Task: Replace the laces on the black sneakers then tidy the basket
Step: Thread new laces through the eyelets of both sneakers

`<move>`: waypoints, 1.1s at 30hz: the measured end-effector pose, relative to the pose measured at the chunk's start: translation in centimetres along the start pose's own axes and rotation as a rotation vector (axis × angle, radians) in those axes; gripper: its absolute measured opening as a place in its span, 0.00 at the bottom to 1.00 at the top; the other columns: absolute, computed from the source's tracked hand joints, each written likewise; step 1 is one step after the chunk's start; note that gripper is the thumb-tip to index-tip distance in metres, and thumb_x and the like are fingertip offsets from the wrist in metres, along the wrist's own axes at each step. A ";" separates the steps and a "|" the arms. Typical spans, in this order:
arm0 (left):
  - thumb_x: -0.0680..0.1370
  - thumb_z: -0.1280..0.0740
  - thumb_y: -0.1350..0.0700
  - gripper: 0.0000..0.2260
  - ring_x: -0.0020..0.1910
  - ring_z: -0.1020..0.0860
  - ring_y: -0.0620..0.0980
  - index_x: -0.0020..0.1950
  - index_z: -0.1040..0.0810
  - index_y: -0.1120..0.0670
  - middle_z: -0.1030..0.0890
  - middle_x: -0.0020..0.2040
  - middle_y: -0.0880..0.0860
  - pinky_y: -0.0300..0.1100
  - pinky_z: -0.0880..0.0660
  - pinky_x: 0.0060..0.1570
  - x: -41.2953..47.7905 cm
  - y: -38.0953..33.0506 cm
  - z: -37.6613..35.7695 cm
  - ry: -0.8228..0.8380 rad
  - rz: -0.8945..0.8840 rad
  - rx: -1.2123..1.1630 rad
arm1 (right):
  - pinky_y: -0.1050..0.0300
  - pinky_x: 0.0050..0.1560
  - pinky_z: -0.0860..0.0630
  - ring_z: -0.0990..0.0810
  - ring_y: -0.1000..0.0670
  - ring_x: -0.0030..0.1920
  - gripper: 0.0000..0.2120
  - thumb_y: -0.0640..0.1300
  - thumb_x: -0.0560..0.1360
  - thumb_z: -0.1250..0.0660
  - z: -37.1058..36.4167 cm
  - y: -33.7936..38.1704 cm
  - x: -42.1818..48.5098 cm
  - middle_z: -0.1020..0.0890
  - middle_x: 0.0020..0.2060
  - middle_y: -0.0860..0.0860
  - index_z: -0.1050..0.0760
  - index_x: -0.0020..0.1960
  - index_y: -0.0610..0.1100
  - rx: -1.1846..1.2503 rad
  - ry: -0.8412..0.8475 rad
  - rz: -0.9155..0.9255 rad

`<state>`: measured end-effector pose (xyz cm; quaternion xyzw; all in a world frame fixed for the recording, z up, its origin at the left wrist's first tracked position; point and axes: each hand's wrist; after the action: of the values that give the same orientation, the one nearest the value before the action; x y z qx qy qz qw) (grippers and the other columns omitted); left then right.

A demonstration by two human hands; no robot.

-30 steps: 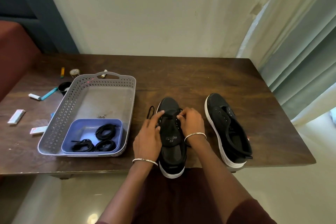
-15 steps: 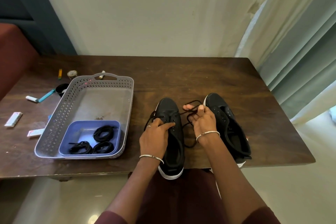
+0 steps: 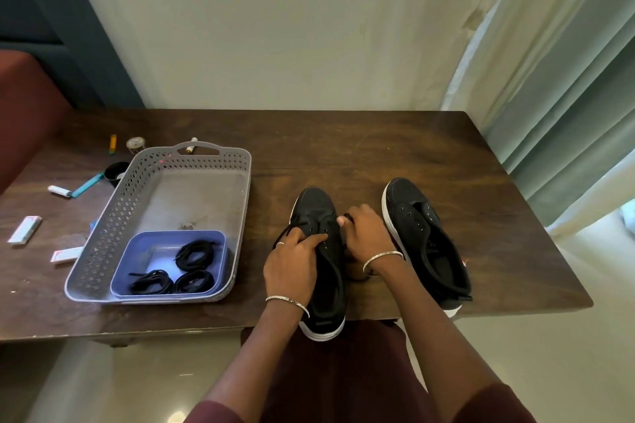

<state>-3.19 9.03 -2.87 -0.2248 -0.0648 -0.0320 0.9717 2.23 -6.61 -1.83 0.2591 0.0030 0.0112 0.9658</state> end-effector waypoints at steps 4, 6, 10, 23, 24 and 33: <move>0.81 0.37 0.58 0.17 0.46 0.22 0.52 0.64 0.21 0.41 0.24 0.50 0.48 0.43 0.25 0.40 0.0 0.0 0.0 0.000 0.003 0.003 | 0.61 0.44 0.28 0.23 0.54 0.42 0.13 0.46 0.84 0.42 1.4 0.7 -0.4 0.22 0.42 0.49 0.25 0.44 0.45 1.016 -0.101 -0.244; 0.80 0.37 0.58 0.17 0.45 0.22 0.52 0.64 0.20 0.41 0.24 0.50 0.48 0.43 0.26 0.39 -0.1 0.0 0.0 -0.009 0.005 0.000 | 0.58 0.42 0.22 0.20 0.51 0.35 0.15 0.45 0.85 0.45 2.4 1.3 -0.6 0.23 0.33 0.49 0.30 0.41 0.44 1.476 -0.066 -0.331; 0.80 0.37 0.58 0.17 0.47 0.22 0.51 0.64 0.21 0.41 0.23 0.51 0.48 0.41 0.27 0.41 -0.2 -0.1 0.0 -0.010 0.009 0.004 | 0.54 0.32 0.27 0.38 0.53 0.23 0.16 0.49 0.84 0.41 3.1 0.7 -0.3 0.38 0.26 0.53 0.37 0.39 0.46 1.296 -0.113 -0.372; 0.78 0.34 0.60 0.17 0.40 0.21 0.52 0.61 0.19 0.42 0.23 0.46 0.49 0.43 0.26 0.36 -0.1 0.1 -0.3 -0.044 -0.012 -0.008 | 0.51 0.51 0.30 0.23 0.41 0.51 0.10 0.44 0.82 0.37 0.5 0.3 -0.3 0.24 0.51 0.42 0.24 0.52 0.36 0.144 0.059 0.015; 0.78 0.34 0.60 0.17 0.40 0.21 0.52 0.61 0.19 0.42 0.23 0.46 0.48 0.43 0.26 0.35 -0.1 0.1 -0.3 -0.047 -0.011 -0.006 | 0.54 0.48 0.28 0.21 0.44 0.49 0.11 0.43 0.82 0.38 0.9 0.4 -0.6 0.22 0.49 0.43 0.25 0.52 0.35 0.317 0.023 -0.015; 0.79 0.34 0.59 0.16 0.41 0.22 0.52 0.61 0.19 0.41 0.23 0.47 0.48 0.43 0.26 0.36 -0.2 0.0 -0.3 -0.055 -0.004 0.008 | 0.60 0.29 0.32 0.32 0.52 0.30 0.13 0.51 0.82 0.39 3.1 -0.4 -1.1 0.31 0.32 0.51 0.35 0.43 0.45 0.866 -0.139 -0.273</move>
<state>-3.36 8.89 -3.15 -0.2216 -0.0919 -0.0274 0.9704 1.22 -8.52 0.69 0.6362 -0.0231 -0.1360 0.7591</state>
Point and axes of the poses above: each hand's wrist, its own x-axis towards the middle knuckle, its own z-axis out of the back of the hand, y = z × x
